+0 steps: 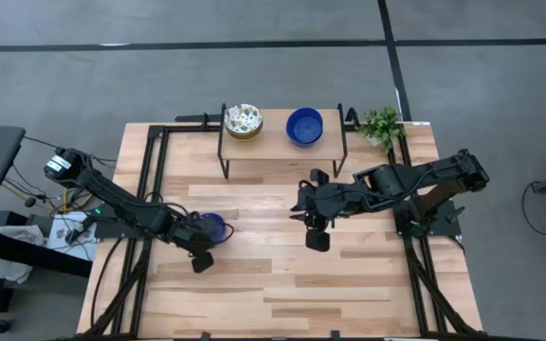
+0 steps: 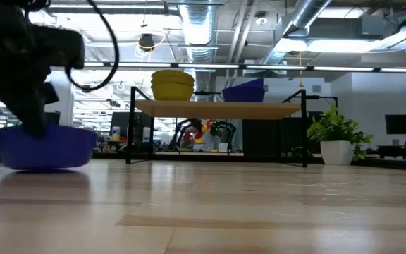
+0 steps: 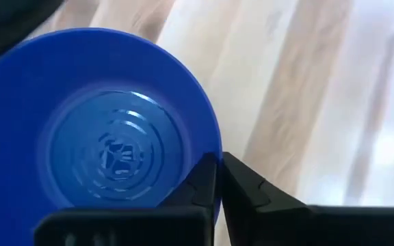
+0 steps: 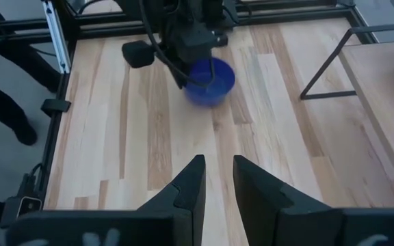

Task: Pick & Place Mini bowls
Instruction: Stack the blue bowl on top of the blue bowl on the shelf

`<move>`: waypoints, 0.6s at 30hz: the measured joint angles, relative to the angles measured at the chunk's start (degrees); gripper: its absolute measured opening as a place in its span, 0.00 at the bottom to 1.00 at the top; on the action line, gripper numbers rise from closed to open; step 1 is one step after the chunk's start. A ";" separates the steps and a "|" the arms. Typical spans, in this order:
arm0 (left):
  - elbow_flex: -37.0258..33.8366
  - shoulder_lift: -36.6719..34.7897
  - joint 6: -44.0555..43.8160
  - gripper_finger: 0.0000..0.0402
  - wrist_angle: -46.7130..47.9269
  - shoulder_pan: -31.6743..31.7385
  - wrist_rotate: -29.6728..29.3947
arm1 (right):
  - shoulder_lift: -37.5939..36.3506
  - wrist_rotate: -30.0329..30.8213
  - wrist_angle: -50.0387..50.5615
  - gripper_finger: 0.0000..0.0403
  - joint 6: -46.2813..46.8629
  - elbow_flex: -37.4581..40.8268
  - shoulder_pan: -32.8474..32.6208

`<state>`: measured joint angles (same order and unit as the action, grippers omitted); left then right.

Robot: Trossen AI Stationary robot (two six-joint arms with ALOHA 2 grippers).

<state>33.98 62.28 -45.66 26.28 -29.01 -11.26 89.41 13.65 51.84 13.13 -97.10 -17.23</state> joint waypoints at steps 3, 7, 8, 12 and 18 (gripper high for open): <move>0.00 0.00 0.42 0.02 -5.70 -0.05 -2.02 | -0.02 0.03 -0.86 0.17 0.12 0.00 0.13; 0.00 0.00 0.41 0.02 -13.99 -0.03 -7.79 | -0.02 2.49 -1.43 0.17 2.53 0.00 1.30; 0.00 0.04 0.39 0.02 -15.69 -0.03 -8.94 | -0.02 3.56 -1.43 0.17 3.65 0.00 1.83; 0.00 0.04 0.37 0.02 -19.90 -0.03 -11.29 | -0.02 6.41 -1.39 0.17 7.68 0.00 4.02; 0.00 0.07 0.37 0.02 -20.47 -0.54 -11.21 | -0.02 6.26 -1.37 0.17 10.88 0.00 6.66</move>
<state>33.98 62.35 -45.30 5.81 -29.55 -22.47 89.38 19.91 50.48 24.01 -97.10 -10.58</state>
